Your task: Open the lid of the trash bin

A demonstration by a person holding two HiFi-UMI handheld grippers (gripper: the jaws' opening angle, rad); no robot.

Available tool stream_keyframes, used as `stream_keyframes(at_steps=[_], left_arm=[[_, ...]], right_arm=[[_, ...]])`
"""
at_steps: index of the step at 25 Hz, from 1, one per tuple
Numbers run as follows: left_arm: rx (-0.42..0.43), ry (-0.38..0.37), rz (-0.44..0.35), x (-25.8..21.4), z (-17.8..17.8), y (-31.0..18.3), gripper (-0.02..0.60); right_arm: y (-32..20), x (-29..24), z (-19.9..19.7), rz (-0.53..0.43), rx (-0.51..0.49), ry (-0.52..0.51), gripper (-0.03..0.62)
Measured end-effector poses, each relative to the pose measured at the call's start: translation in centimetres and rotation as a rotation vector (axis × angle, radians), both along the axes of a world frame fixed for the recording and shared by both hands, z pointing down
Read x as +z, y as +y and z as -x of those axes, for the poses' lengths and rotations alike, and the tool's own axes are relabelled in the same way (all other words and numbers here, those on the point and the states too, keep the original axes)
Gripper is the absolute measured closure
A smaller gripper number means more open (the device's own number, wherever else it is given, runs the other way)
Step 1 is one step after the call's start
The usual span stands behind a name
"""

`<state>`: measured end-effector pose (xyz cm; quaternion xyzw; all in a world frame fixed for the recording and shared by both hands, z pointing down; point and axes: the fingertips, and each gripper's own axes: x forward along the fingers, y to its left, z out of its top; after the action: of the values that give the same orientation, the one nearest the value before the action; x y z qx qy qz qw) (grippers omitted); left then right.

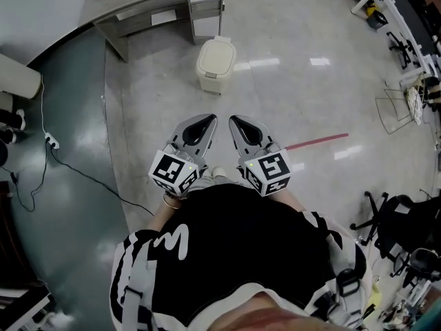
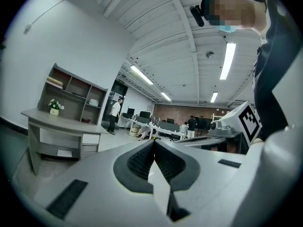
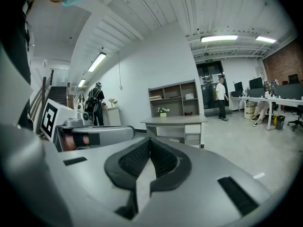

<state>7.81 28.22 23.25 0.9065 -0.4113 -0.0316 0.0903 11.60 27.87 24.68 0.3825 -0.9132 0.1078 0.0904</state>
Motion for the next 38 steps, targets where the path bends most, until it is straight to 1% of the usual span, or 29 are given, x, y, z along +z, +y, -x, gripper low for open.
stream_keyframes(at_steps=[8,12,18,24,27,32,38], left_arm=[[-0.020,-0.004,0.018,1.3,0.4,-0.9,0.580],[-0.033,-0.012,0.008,0.9,0.3,-1.5,0.580],[-0.039,-0.012,0.018,1.1,0.0,-1.4,0.580],[-0.030,-0.008,0.025,2.1,0.2,-2.8,0.580],[-0.024,-0.012,0.034,2.4,0.5,-3.9,0.580],[-0.004,0.007,0.028,3.0,1.2,-6.9,0.580],[0.012,0.006,0.033,3.4,2.6,-11.2,0.580]], right_arm=[[-1.5,1.0,-0.6,0.010,0.015,-0.004,0.583],[-1.8,1.0,-1.1,0.009,0.014,-0.008,0.583],[-1.9,1.4,-1.8,0.017,0.014,-0.002,0.584],[-3.4,2.2,-1.9,0.023,0.035,0.005,0.583],[-4.5,2.4,-1.8,0.026,0.049,0.006,0.583],[-7.4,2.9,-1.4,0.024,0.066,0.019,0.583],[-11.6,2.8,0.3,0.011,0.076,0.023,0.584]])
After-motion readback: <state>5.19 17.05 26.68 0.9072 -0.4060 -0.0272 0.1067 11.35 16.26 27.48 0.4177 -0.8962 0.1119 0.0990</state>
